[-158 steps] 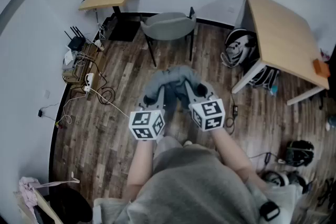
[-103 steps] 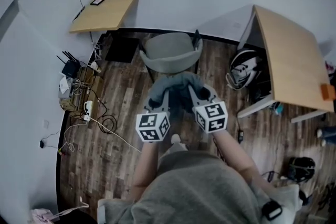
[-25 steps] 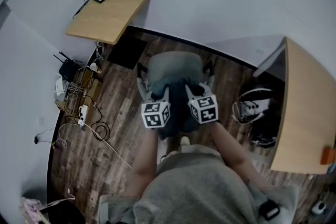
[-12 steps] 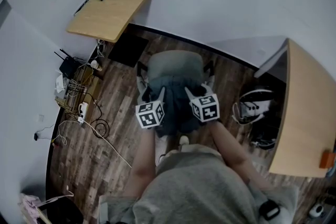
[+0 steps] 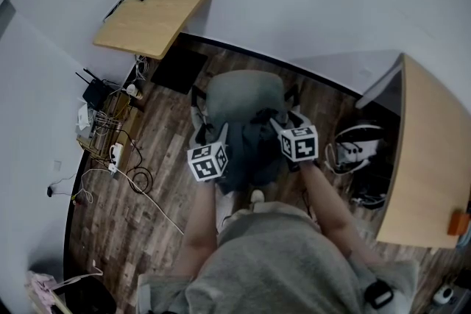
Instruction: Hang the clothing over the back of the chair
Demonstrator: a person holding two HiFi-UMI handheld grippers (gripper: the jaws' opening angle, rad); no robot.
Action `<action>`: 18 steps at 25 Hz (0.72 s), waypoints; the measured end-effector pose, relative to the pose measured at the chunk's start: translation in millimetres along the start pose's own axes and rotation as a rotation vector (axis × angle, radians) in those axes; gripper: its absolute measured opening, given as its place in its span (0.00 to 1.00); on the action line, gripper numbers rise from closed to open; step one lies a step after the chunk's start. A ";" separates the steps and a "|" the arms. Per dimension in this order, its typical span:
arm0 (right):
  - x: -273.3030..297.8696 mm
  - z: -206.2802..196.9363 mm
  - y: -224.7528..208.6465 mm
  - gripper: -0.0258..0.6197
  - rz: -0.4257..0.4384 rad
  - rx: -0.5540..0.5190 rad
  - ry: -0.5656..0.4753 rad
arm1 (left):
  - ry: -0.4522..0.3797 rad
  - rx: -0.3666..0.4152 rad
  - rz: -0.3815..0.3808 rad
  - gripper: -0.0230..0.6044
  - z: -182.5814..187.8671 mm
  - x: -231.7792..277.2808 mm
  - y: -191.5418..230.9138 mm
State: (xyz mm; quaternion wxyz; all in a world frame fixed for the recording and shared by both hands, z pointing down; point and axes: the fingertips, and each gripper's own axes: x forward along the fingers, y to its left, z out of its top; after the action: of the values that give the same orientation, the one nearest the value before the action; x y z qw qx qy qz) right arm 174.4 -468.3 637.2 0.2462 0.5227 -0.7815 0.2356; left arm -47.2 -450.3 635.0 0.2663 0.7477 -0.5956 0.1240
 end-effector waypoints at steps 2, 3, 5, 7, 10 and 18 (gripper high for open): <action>-1.6 0.1 -2.6 0.40 -0.011 0.000 -0.004 | -0.010 -0.001 -0.001 0.50 3.3 -1.1 -0.2; -2.6 0.1 -2.3 0.40 -0.015 -0.003 -0.005 | -0.015 -0.001 -0.001 0.50 5.3 -1.9 -0.7; -5.3 -0.2 -0.1 0.40 -0.019 -0.006 -0.010 | -0.025 0.002 -0.002 0.50 8.9 -4.7 -2.3; -9.1 -0.1 4.7 0.40 -0.019 -0.008 -0.019 | -0.035 0.004 -0.003 0.50 11.6 -9.3 -3.3; -18.6 3.6 16.5 0.40 -0.010 -0.006 -0.045 | -0.029 0.017 -0.022 0.50 12.7 -17.8 -7.8; -55.7 5.1 54.6 0.40 0.023 -0.044 -0.125 | -0.075 0.054 -0.061 0.37 10.4 -56.9 -25.0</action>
State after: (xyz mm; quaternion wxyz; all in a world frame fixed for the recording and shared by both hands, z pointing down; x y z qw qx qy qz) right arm 141.3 -413.7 592.1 0.2054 0.5219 -0.8063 0.1881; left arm -39.4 -405.3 591.6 0.2270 0.7765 -0.5786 0.1039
